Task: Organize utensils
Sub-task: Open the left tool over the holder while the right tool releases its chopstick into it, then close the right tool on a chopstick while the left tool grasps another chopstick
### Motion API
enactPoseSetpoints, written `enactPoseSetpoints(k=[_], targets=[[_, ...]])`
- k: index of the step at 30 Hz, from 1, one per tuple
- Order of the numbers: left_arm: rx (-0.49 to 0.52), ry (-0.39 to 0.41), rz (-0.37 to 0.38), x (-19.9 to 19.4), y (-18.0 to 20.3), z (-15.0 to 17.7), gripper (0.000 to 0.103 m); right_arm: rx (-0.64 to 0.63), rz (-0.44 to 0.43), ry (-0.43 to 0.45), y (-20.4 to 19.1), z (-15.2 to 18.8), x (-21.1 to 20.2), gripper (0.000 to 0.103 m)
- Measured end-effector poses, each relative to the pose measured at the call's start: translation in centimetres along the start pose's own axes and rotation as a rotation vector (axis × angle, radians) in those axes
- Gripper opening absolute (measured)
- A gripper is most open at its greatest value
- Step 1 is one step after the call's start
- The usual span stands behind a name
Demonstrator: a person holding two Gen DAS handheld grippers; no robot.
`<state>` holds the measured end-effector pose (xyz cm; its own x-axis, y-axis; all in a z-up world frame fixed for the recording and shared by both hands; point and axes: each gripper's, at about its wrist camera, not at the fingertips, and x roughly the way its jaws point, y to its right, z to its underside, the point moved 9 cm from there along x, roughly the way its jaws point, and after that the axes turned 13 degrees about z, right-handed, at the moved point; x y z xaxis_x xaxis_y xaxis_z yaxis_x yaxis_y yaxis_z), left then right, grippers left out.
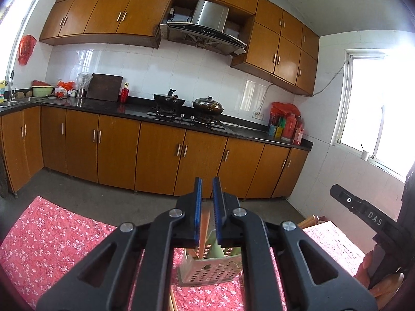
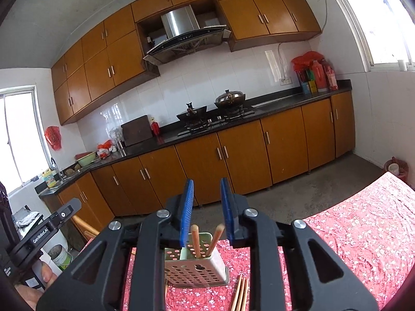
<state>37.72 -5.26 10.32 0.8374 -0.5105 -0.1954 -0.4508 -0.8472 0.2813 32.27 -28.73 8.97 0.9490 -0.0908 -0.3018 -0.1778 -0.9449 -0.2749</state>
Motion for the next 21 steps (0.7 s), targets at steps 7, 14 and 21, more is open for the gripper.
enactPoseSetpoints(k=[7, 14, 21], targets=[[-0.016, 0.041, -0.026, -4.7, -1.1, 0.0, 0.015, -0.001, 0.055, -0.045, 3.2, 1.8, -2.8, 0.023], [-0.018, -0.114, -0.138, -8.3, -4.4, 7.6, 0.018, -0.057, 0.122, -0.328, 6.6, 13.2, -2.1, 0.023], [-0.046, -0.297, -0.203, -9.4, -6.9, 17.4, 0.018, -0.085, 0.078, -0.558, 5.5, 24.1, -1.8, 0.019]])
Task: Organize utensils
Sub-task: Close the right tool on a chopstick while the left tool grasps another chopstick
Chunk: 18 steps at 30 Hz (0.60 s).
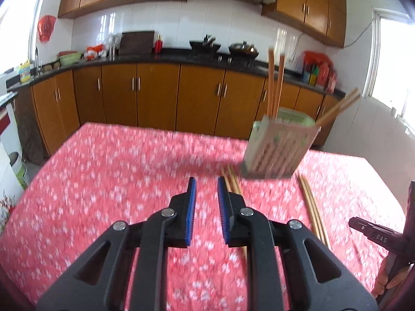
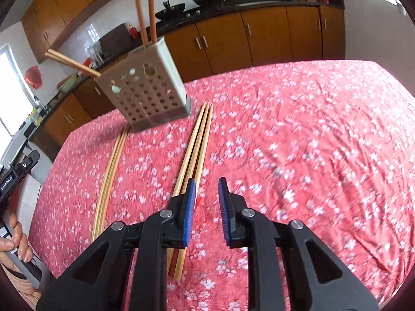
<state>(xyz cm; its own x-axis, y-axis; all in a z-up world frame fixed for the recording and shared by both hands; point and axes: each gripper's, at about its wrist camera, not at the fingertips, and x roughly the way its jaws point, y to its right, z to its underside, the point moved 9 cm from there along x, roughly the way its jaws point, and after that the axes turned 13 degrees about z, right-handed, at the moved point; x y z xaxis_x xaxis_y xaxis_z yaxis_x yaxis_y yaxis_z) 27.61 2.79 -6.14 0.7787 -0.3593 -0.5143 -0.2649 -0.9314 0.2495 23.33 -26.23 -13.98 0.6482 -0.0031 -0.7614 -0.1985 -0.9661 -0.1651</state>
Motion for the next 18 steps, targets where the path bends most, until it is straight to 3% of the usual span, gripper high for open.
enactPoseSetpoints(k=[5, 10, 11, 18], targets=[[-0.026, -0.066, 0.005, 0.9, -0.2, 3.6, 0.018, -0.055, -0.007, -0.064, -2.2, 2.2, 2.0, 0.018], [-0.037, -0.100, 0.026, 1.7, 0.8, 5.1, 0.018, -0.096, 0.027, -0.058, -2.8, 3.1, 2.8, 0.016], [-0.037, -0.107, 0.031, 1.9, 1.0, 5.3, 0.018, -0.103, 0.044, -0.063, -2.7, 3.1, 2.9, 0.009], [-0.041, -0.168, 0.080, 3.7, 2.6, 6.4, 0.018, -0.006, 0.126, -0.057, 1.2, 1.5, 3.4, 0.008]])
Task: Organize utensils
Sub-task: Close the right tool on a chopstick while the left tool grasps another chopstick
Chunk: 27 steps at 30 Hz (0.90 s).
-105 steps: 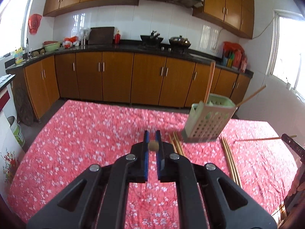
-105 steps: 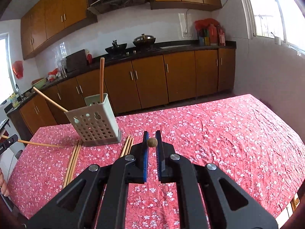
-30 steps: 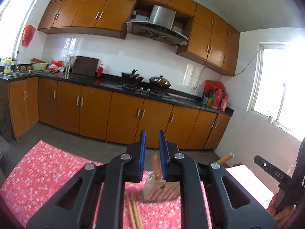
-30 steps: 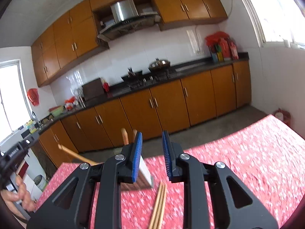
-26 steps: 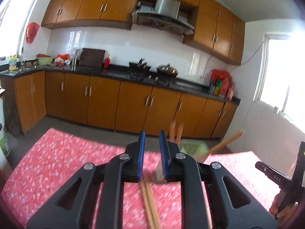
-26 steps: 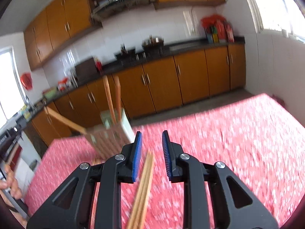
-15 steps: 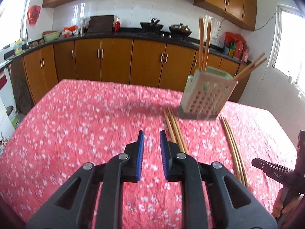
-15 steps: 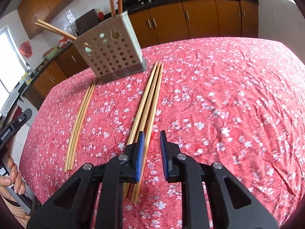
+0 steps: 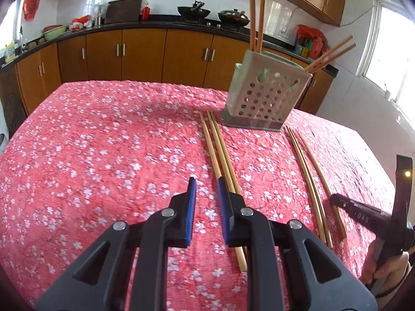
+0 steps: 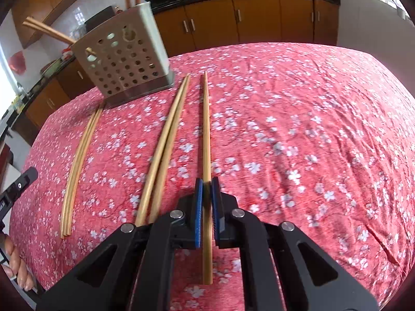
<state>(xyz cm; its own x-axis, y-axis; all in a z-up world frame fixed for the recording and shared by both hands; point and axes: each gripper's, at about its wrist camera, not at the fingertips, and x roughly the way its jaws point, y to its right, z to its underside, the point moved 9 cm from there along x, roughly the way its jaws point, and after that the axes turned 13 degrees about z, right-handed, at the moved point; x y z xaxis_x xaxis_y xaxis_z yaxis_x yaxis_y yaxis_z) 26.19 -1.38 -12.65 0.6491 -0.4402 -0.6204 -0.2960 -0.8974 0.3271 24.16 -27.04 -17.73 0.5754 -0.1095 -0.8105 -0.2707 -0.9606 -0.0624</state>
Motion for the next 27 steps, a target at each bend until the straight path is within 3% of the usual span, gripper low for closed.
enactPoseSetpoints(k=[8, 14, 21, 27], targets=[[0.014, -0.103, 0.032, 2.9, 1.2, 2.0, 0.017, 0.026, 0.003, -0.004, 1.1, -0.3, 0.3, 0.008], [0.025, -0.173, -0.003, 4.8, 1.2, 3.4, 0.013, 0.022, 0.001, -0.003, 0.9, -0.4, 0.5, 0.008], [0.018, -0.169, -0.064, 4.9, -0.1, 2.9, 0.008, -0.009, 0.012, 0.000, 0.6, -0.1, 0.1, 0.008], [-0.041, -0.152, -0.155, 4.0, -4.8, 1.5, 0.008, -0.033, 0.036, 0.007, 1.0, -0.8, 0.6, 0.008]])
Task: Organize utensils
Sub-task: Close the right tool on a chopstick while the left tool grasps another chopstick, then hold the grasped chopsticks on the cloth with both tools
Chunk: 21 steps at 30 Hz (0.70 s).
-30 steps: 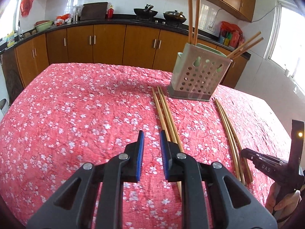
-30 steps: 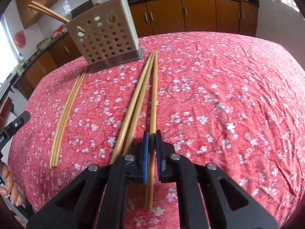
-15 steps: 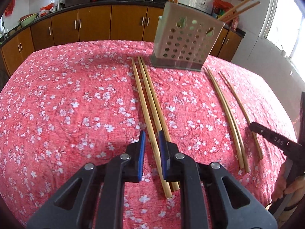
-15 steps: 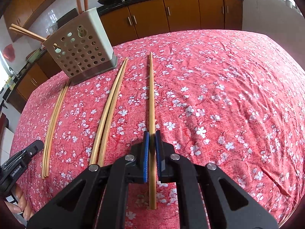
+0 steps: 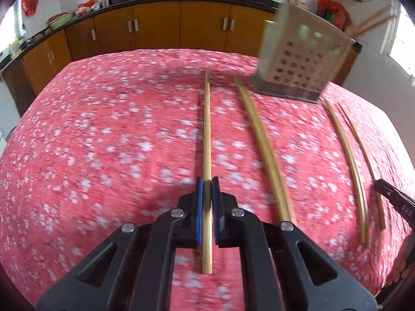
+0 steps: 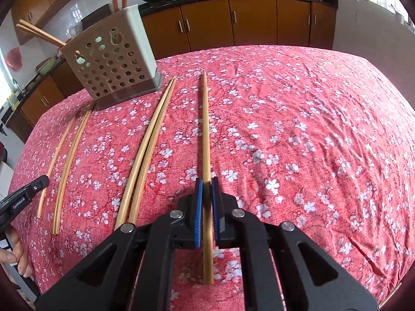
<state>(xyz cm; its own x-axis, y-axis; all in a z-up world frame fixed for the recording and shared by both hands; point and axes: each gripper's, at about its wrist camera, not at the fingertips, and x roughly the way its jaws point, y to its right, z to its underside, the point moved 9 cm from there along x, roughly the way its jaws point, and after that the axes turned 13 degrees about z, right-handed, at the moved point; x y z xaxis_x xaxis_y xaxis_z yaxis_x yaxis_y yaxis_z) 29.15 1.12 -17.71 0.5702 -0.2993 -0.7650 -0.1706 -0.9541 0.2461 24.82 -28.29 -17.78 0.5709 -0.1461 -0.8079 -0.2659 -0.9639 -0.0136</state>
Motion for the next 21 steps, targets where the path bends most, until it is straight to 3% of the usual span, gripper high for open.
enactPoseSetpoints(k=[6, 12, 21], targets=[[-0.013, 0.019, -0.013, -0.7, -3.7, -0.8, 0.009, 0.015, 0.065, 0.008, 2.3, -1.9, 1.4, 0.008], [-0.024, 0.040, -0.001, -0.9, -3.6, -0.9, 0.009, -0.026, 0.098, 0.055, 2.3, -2.0, 1.7, 0.008], [-0.033, 0.043, -0.007, -1.5, -3.7, -0.7, 0.009, -0.021, 0.084, 0.057, 2.7, -1.9, 1.5, 0.008]])
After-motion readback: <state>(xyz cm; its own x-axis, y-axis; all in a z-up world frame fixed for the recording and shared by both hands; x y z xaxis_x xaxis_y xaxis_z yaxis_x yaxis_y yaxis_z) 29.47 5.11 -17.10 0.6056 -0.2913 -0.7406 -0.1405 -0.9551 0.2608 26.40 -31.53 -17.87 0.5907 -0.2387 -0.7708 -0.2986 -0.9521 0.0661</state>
